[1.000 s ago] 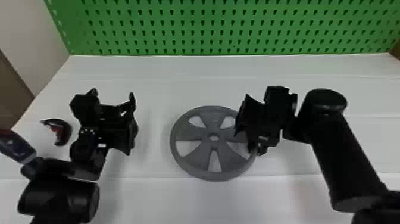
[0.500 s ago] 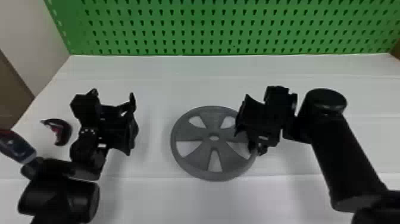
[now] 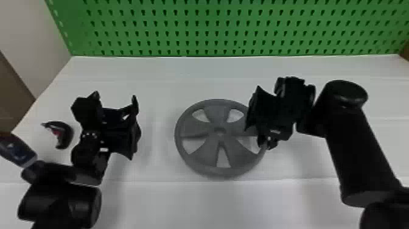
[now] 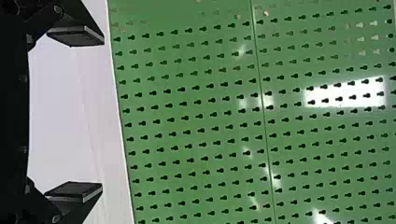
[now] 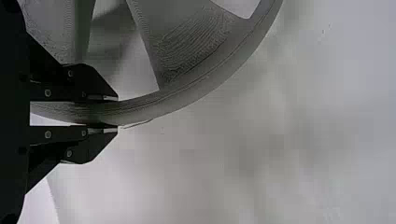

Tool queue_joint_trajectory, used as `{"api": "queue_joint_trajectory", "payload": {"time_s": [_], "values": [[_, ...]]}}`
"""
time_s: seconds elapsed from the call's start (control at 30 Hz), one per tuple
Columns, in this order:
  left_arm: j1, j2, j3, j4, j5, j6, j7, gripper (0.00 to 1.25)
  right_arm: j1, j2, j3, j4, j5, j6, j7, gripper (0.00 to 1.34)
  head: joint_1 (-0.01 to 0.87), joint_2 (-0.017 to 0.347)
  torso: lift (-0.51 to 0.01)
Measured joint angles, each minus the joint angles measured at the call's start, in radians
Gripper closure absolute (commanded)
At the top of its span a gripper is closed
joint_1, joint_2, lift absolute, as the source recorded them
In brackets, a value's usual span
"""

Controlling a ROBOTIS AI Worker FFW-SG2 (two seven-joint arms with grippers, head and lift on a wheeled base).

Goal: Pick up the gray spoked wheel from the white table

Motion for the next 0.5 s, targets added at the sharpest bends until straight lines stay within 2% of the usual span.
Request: {"api": "queue_joint_trajectory", "payload": {"time_s": [0.17, 0.5], "values": [[0.001, 0.000, 0.000, 0.000, 0.000, 0.000, 0.000, 0.18, -0.030, 0.000, -0.035, -0.025, -0.052, 0.053, -0.068, 1.01, 0.806, 0.044, -0.098], [0.001, 0.000, 0.001, 0.000, 0.000, 0.000, 0.000, 0.18, -0.068, -0.017, -0.057, -0.079, -0.237, 0.096, -0.070, 1.01, 0.806, 0.044, -0.098]]}}
